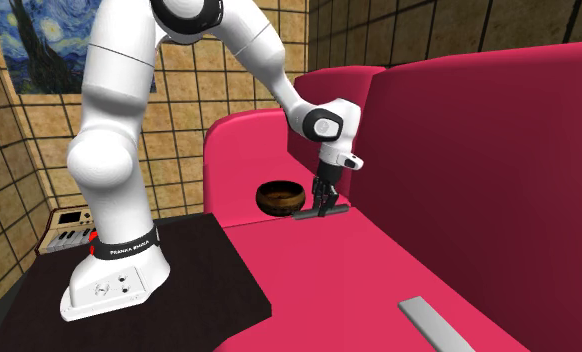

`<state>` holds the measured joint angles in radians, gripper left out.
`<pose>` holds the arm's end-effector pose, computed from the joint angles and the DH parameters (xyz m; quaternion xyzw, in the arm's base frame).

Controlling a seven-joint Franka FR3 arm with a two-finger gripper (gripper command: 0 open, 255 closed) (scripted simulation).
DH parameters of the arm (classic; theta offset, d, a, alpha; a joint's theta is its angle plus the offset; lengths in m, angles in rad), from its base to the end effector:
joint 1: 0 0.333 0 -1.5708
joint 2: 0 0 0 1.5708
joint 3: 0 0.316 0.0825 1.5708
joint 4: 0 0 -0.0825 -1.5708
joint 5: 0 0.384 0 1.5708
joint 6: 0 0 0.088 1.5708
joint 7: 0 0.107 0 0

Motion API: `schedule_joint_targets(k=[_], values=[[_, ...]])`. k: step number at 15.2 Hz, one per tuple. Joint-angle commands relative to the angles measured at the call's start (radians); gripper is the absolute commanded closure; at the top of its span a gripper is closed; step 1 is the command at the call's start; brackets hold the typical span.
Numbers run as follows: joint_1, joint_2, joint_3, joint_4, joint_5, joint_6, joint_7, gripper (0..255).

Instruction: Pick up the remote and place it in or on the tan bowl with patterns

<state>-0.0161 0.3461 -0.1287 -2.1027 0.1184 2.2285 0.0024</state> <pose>0.5512 -0.0766 0.2374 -0.9876 0.1126 0.1058 0.0282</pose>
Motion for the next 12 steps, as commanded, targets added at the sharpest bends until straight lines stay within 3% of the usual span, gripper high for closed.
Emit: schedule_joint_targets(k=[1, 12], values=[[0.001, -0.022, -0.002, -0.002, -0.005, -0.02, 0.003, 255], [0.005, -0.12, -0.01, 0.028, -0.027, -0.146, 0.022, 255]])
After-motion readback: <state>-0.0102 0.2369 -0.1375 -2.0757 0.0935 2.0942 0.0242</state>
